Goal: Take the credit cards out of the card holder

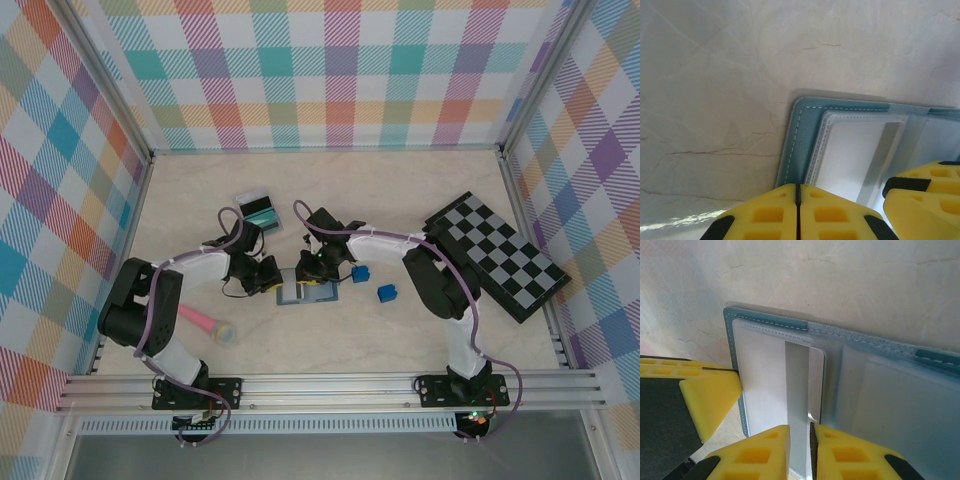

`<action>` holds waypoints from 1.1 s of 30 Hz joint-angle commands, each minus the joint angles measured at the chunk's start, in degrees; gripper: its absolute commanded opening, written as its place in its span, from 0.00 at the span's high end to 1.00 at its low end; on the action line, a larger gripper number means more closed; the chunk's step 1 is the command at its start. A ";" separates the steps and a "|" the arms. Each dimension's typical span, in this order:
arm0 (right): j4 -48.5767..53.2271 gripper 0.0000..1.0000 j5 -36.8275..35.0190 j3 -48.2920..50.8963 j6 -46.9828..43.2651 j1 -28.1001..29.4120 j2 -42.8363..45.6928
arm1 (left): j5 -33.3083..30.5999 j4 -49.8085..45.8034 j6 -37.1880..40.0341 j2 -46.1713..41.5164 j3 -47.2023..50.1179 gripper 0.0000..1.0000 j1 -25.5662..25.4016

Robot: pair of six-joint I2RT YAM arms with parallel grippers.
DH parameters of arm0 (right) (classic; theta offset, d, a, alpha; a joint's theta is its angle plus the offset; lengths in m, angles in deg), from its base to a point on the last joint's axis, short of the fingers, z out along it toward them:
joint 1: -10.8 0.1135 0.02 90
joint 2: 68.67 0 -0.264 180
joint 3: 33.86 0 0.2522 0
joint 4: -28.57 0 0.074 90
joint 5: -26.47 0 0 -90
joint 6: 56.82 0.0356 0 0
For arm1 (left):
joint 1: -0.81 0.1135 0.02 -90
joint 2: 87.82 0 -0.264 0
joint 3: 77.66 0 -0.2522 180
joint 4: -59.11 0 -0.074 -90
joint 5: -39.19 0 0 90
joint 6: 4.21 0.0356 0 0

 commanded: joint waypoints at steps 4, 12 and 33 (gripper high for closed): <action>2.56 0.80 -0.79 -1.08 -0.72 0.20 -1.29 | 0.42 1.19 -0.44 1.75 0.66 0.94 -1.26; 5.10 0.80 -5.64 -1.13 -0.63 0.19 -0.34 | -1.28 0.34 -0.56 2.15 0.76 0.95 -1.32; -0.97 0.85 4.18 -1.19 -0.78 0.17 -2.69 | 1.60 1.80 -0.67 2.59 1.25 0.97 -1.45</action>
